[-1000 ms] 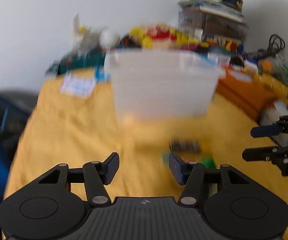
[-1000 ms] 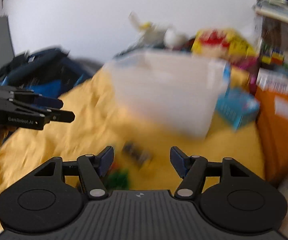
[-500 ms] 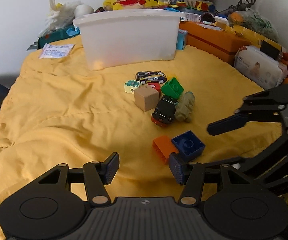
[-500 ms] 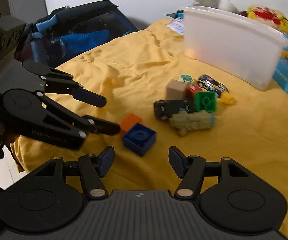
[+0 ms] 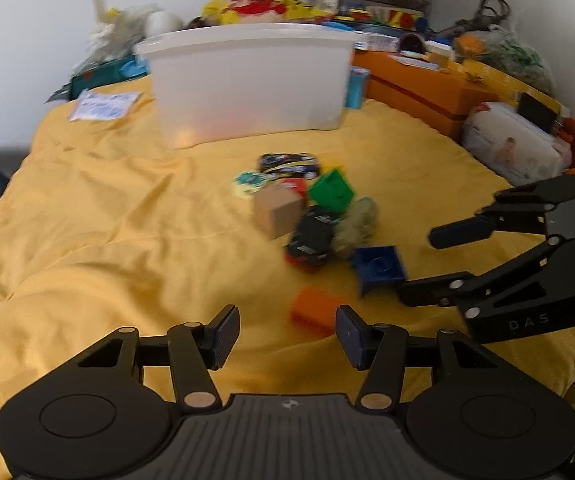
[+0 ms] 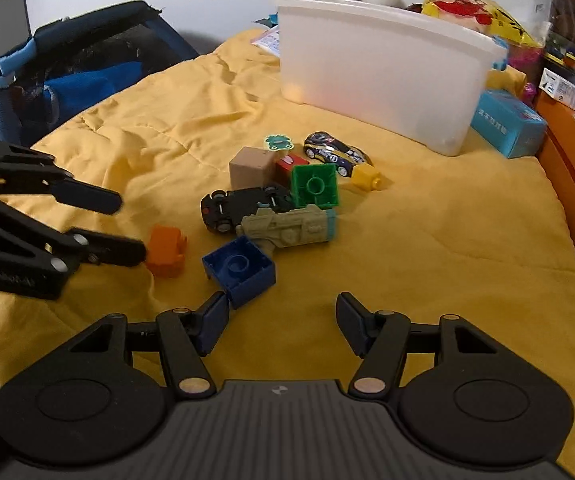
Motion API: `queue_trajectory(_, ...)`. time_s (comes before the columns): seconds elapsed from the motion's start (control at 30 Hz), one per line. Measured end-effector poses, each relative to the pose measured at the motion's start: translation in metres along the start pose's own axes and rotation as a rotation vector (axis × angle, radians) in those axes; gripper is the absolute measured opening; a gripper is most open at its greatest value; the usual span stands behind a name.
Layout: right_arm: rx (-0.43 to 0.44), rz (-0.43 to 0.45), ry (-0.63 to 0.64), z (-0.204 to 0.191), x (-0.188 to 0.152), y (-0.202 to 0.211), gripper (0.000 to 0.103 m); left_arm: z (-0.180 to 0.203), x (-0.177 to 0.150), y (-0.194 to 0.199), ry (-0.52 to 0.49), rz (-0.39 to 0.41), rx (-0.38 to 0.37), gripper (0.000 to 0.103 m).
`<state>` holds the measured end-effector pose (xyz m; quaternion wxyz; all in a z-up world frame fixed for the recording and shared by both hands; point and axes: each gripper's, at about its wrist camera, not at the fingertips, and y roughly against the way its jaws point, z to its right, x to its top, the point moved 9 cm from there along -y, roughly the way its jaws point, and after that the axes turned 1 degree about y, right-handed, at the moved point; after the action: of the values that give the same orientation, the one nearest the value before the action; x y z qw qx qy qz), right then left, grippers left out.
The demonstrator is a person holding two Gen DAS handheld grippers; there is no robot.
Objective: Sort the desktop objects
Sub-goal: 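Grasp the orange brick with the left gripper while the right gripper grasps the dark blue brick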
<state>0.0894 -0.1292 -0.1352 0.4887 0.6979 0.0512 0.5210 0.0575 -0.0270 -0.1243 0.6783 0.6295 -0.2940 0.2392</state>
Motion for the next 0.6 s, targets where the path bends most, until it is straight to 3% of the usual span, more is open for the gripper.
queue_trajectory(0.1,0.014,0.019,0.008,-0.001,0.004,0.002,0.062,0.010,0.003,-0.009,0.022,-0.016,-0.028,0.057)
queue_trajectory(0.3,0.058,0.011,0.027,0.000,0.006,-0.002,0.060,0.002,0.000,-0.024,-0.009,-0.030,0.005,0.057)
queue_trajectory(0.53,0.119,0.028,0.132,-0.013,0.013,-0.013,0.059,-0.002,0.000,-0.022,-0.030,-0.020,-0.013,0.040)
queue_trajectory(0.6,0.145,0.012,0.153,-0.017,0.014,-0.019,0.044,-0.002,0.000,-0.021,-0.032,-0.018,-0.021,0.039)
